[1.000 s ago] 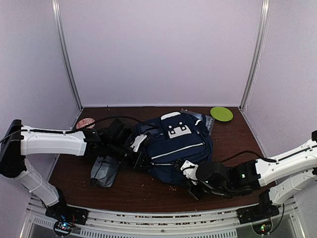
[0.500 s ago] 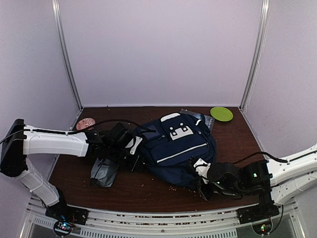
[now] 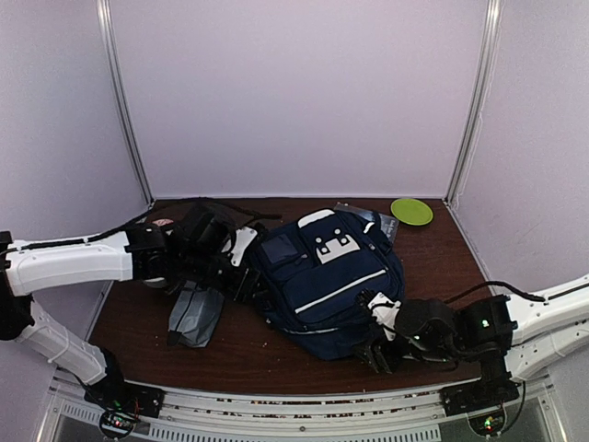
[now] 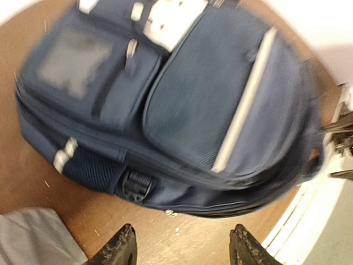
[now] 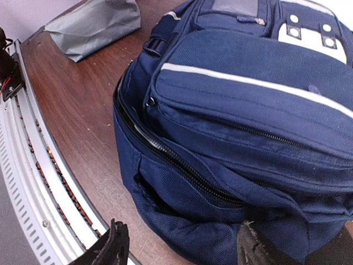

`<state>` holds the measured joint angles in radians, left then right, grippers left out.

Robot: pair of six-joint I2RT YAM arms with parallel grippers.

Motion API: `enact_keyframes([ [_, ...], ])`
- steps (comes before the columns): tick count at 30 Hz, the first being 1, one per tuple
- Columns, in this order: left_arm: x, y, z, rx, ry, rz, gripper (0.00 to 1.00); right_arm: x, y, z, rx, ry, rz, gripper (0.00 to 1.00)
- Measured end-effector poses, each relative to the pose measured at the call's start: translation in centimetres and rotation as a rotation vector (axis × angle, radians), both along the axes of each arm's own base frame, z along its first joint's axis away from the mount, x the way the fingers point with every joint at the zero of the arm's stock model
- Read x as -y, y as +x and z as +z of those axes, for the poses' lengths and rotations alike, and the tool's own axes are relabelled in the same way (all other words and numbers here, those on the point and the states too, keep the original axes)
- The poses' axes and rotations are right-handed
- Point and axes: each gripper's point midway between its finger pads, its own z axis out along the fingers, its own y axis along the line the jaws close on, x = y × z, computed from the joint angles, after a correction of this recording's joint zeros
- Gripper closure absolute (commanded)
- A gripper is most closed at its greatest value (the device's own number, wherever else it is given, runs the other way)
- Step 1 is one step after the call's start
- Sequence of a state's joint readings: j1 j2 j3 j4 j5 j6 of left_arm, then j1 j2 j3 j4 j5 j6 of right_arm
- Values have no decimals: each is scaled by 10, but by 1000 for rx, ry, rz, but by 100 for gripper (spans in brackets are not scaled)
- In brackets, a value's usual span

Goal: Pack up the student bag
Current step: Unzip the student bag at the center of the board, then adjust the student bag at the center of the board.

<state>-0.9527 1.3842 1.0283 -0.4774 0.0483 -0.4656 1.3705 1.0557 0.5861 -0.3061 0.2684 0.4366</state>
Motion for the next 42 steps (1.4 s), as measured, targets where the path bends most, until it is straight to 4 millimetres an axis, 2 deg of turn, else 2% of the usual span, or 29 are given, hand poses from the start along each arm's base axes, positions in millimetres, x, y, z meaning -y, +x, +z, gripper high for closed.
enact_keyframes([
  [2,0,1,30,66,-41,-14,2,-1,0,11,1,29,-3,26],
  [4,0,3,55,133,-67,-26,2,-4,3,32,4,87,-17,24],
  [7,4,9,77,218,-63,-53,2,-4,24,75,10,217,-100,24],
  [10,22,14,86,288,-23,-113,2,19,66,113,11,368,-298,25],
  [13,53,11,89,345,14,-201,2,56,98,123,1,463,-515,24],
  [16,91,3,81,387,62,-299,2,87,119,113,-31,514,-690,24],
  [20,136,-8,52,400,159,-410,2,119,133,76,-96,511,-848,23],
  [22,152,-12,39,399,199,-448,2,132,136,58,-129,502,-906,23],
  [25,172,-16,27,392,233,-489,2,142,138,43,-160,502,-949,23],
  [33,205,-9,3,362,268,-532,2,146,136,16,-231,526,-977,23],
  [38,216,-3,-34,331,327,-541,2,143,133,7,-261,542,-968,23],
  [40,214,2,-51,320,363,-530,9,141,132,5,-271,553,-961,23],
  [42,210,10,-61,310,385,-505,25,138,133,4,-280,565,-951,24],
])
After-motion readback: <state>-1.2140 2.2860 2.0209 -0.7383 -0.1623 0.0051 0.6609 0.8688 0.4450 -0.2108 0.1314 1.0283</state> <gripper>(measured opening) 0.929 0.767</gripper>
